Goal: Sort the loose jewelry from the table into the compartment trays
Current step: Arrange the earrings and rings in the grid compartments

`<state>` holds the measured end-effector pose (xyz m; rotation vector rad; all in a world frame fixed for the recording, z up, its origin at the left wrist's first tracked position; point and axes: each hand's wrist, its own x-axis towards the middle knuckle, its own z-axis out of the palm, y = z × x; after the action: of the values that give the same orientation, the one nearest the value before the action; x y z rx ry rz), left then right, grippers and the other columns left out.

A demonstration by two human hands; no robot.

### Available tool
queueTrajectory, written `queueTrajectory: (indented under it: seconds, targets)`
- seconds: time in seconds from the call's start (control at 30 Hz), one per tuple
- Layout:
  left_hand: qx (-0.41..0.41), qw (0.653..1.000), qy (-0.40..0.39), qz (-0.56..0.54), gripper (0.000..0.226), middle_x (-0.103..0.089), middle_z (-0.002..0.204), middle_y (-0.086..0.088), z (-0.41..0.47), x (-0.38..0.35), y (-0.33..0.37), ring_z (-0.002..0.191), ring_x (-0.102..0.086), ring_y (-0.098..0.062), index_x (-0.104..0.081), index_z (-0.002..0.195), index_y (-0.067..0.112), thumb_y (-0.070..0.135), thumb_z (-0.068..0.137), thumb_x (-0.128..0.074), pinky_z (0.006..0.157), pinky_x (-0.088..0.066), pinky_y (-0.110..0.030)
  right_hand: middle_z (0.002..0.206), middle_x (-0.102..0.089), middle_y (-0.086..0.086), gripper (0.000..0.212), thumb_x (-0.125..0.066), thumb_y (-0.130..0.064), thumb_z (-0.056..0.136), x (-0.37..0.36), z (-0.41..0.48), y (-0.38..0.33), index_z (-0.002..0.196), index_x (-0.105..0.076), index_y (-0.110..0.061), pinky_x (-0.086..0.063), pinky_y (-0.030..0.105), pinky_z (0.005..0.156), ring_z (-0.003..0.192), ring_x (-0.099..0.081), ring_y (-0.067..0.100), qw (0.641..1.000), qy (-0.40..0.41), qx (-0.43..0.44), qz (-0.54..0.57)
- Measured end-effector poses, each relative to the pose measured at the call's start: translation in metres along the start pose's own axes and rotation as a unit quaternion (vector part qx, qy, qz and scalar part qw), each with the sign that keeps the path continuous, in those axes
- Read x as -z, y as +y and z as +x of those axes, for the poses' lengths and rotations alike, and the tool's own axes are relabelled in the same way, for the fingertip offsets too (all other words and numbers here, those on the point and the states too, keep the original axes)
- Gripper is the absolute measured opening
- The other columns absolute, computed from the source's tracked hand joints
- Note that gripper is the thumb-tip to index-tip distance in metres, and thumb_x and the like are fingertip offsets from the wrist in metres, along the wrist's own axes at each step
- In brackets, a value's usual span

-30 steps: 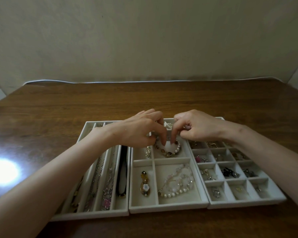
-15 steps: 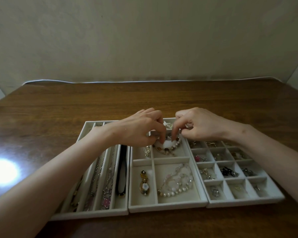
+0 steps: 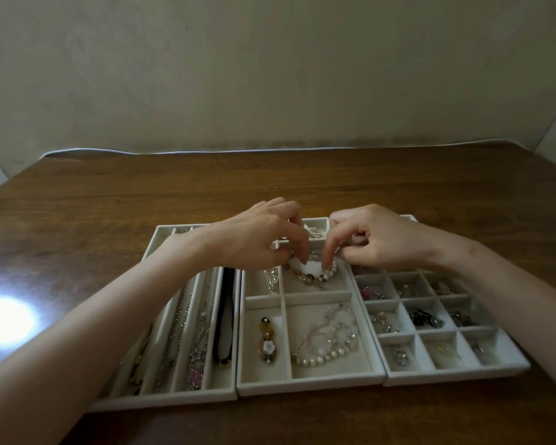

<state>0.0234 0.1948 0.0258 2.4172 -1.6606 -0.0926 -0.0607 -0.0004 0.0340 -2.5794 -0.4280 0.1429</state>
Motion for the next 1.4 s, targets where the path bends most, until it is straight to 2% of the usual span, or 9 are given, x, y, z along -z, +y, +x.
queueTrajectory:
  seconds: [0.2,0.43,0.57,0.77,0.9,1.03,1.1,1.23,1.4]
  targets:
    - [-0.017,0.996,-0.055,-0.064,0.009,-0.052,0.091,0.006,-0.003,0.007,0.014,0.085,-0.044,0.001,-0.067,0.094,0.026,0.025,0.089,-0.06,0.076,-0.039,-0.016,0.082,-0.055,-0.017,0.022,-0.065,-0.014,0.085,-0.003,-0.013,-0.012,0.083,-0.071,-0.036,-0.048,0.031,0.075,0.079,-0.051,0.003,0.998,-0.059,0.005,0.014]
    - [0.059,0.995,-0.014,-0.08,0.007,-0.057,0.08,0.017,-0.011,0.016,0.017,0.072,-0.05,0.001,-0.065,0.09,0.023,0.025,0.09,-0.058,0.064,-0.036,-0.01,0.092,-0.052,-0.015,0.014,-0.064,-0.041,0.085,-0.016,-0.023,-0.029,0.098,-0.062,-0.039,-0.042,0.02,0.071,0.081,-0.05,0.001,0.975,-0.118,0.04,-0.186]
    - [0.083,0.995,-0.008,-0.059,0.007,-0.057,0.082,0.013,-0.012,0.009,0.024,0.07,-0.049,-0.001,-0.063,0.088,0.022,0.028,0.089,-0.059,0.066,-0.039,-0.014,0.093,-0.052,-0.02,0.011,-0.063,-0.036,0.087,-0.019,-0.024,-0.034,0.098,-0.061,-0.035,-0.043,0.018,0.078,0.086,-0.052,-0.001,0.97,-0.111,0.046,-0.213]
    - [0.122,0.982,0.042,-0.137,0.005,-0.059,0.077,0.014,-0.015,0.003,0.031,0.067,-0.05,0.0,-0.061,0.083,0.024,0.026,0.088,-0.061,0.061,-0.038,-0.009,0.087,-0.057,-0.012,0.01,-0.064,-0.029,0.084,-0.025,-0.025,-0.036,0.091,-0.057,-0.032,-0.037,0.014,0.063,0.075,-0.052,0.001,0.971,-0.138,0.044,-0.19]
    - [0.137,0.954,0.048,-0.263,0.007,-0.065,0.087,0.009,-0.021,-0.001,0.034,0.074,-0.056,0.006,-0.058,0.091,0.021,0.018,0.087,-0.063,0.065,-0.04,-0.007,0.086,-0.057,-0.014,0.012,-0.065,-0.027,0.081,-0.018,-0.024,-0.027,0.09,-0.06,-0.033,-0.044,0.018,0.065,0.075,-0.052,0.0,0.989,-0.073,0.039,-0.123]
    - [0.145,0.925,0.022,-0.351,0.016,-0.071,0.09,0.002,-0.021,-0.004,0.038,0.082,-0.065,-0.005,-0.056,0.096,0.015,0.012,0.084,-0.066,0.07,-0.046,-0.015,0.084,-0.056,-0.013,0.013,-0.069,-0.021,0.079,-0.016,-0.025,-0.014,0.083,-0.061,-0.03,-0.041,0.019,0.059,0.069,-0.049,0.005,0.999,0.015,0.037,0.031]
    - [0.153,0.918,0.018,-0.365,0.019,-0.071,0.089,0.001,-0.021,-0.008,0.04,0.083,-0.066,-0.01,-0.057,0.094,0.016,0.013,0.081,-0.07,0.075,-0.051,-0.021,0.084,-0.059,-0.008,0.013,-0.069,-0.019,0.08,-0.017,-0.026,-0.009,0.083,-0.061,-0.029,-0.04,0.023,0.057,0.065,-0.048,0.013,0.996,0.027,0.029,0.075]
    - [0.167,0.907,0.035,-0.385,0.026,-0.071,0.082,0.002,-0.02,-0.013,0.045,0.077,-0.066,-0.01,-0.057,0.091,0.016,0.017,0.073,-0.076,0.078,-0.053,-0.028,0.068,-0.057,-0.018,0.016,-0.069,-0.009,0.081,-0.02,-0.026,-0.007,0.082,-0.061,-0.024,-0.039,0.017,0.053,0.058,-0.045,0.002,0.983,0.055,0.015,0.174]
    - [0.162,0.909,0.063,-0.378,0.007,-0.071,0.071,0.0,-0.019,-0.01,0.048,0.069,-0.065,-0.009,-0.062,0.082,0.014,0.013,0.081,-0.069,0.071,-0.05,-0.025,0.078,-0.064,-0.012,0.014,-0.07,-0.009,0.081,-0.02,-0.026,-0.008,0.086,-0.064,-0.02,-0.047,0.024,0.062,0.069,-0.055,0.012,0.968,0.058,0.012,0.244]
